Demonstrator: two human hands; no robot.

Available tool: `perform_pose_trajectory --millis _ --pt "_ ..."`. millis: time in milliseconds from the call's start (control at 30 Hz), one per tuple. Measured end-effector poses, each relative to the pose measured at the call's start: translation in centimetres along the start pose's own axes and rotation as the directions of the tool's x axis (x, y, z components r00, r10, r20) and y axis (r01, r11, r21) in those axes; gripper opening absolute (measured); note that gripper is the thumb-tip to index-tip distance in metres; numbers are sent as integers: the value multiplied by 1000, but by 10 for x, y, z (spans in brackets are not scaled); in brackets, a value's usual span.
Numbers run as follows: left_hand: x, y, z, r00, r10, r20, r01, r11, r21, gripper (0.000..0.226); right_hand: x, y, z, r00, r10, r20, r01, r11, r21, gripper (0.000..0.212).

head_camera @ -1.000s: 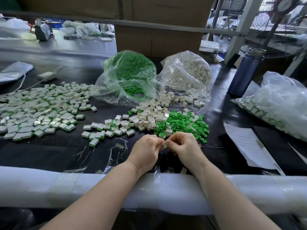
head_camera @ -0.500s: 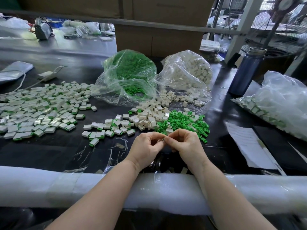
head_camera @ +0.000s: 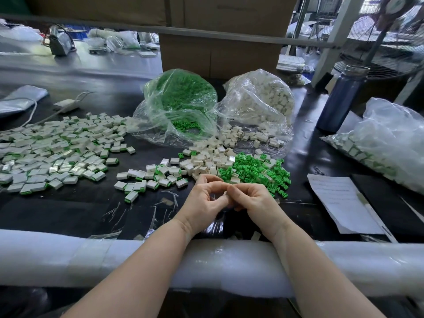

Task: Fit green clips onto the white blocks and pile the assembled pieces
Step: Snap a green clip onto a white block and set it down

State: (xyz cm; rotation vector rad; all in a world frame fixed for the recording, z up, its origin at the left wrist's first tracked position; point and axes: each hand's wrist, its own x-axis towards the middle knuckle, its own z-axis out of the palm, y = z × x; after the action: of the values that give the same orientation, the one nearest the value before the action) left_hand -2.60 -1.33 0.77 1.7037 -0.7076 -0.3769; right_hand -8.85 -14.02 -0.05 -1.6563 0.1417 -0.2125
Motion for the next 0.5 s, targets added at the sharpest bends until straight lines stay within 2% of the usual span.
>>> perform_pose_trajectory --millis 233,367,500 --pt "-1 4 0 999 20 45 -22 999 41 13 0 1 -2 1000 3 14 -4 999 49 28" --pt "0 2 0 997 29 68 -32 998 45 15 0 0 -2 1000 5 18 -6 998 60 13" --pt "1 0 1 996 24 82 -26 999 27 17 -1 -2 -1 1000 -3 -14 4 998 69 16"
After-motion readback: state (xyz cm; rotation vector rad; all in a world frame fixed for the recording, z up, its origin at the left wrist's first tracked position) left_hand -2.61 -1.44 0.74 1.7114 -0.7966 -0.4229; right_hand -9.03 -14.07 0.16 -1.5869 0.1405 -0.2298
